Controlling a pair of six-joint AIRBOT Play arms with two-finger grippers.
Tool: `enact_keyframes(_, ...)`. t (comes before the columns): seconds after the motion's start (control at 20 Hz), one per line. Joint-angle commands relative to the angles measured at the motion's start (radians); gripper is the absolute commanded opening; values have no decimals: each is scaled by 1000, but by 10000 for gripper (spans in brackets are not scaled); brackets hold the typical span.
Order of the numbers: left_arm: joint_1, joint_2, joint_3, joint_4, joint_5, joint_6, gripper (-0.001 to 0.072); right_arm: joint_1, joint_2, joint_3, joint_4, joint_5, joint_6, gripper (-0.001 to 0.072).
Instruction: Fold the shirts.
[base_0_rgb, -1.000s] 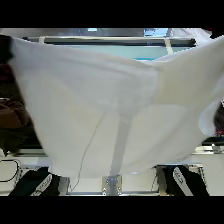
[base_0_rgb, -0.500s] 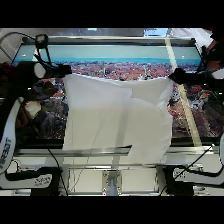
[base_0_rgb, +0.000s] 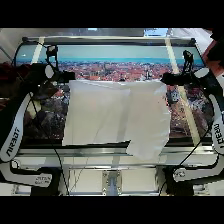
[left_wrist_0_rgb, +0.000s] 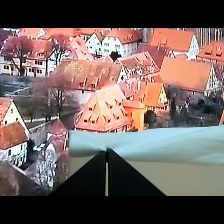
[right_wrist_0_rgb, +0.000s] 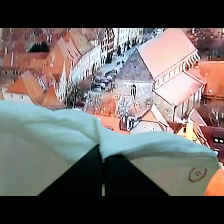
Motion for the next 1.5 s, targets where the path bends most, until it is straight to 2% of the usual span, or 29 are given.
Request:
enact_keyframes(0.0,0,47,13,5,-197,80,10,-3,74,27,-236,215,0,24)
enact_keyframes(0.15,0,49,-11,-5,-293,83,10,-4,103,18,-305,322,-2,24)
enact_keyframes(0.25,0,49,-73,-4,-314,83,10,-3,103,-40,-303,328,-2,24)
enact_keyframes(0.5,0,47,-272,-19,-225,82,10,-3,103,-295,-274,216,-1,25)
enact_keyframes(0.7,0,24,-319,-119,-173,83,12,-3,103,-417,-198,69,0,29)
enact_keyframes(0.75,0,21,-319,-139,-159,84,19,-3,102,-421,-181,57,-1,61)
enact_keyframes(0.8,0,22,-319,-149,-143,84,67,-3,103,-420,-168,57,0,174)
enact_keyframes(0.85,0,22,-319,-151,-134,84,247,-3,102,-418,-164,68,2,303)
enact_keyframes(0.9,0,22,-316,-150,-135,84,430,-5,105,-418,-167,92,2,346)
enact_keyframes(1.05,1,74,-294,-129,-172,84,444,-30,162,-418,-208,195,2,346)
enact_keyframes(1.25,1,346,-294,-96,-182,105,445,-164,402,-418,-254,269,3,364)
enact_keyframes(1.35,1,470,-323,-77,-204,106,445,-262,501,-438,-236,358,12,503)
enact_keyframes(1.45,0,555,-379,-85,-232,92,445,-354,541,-521,-200,499,9,525)
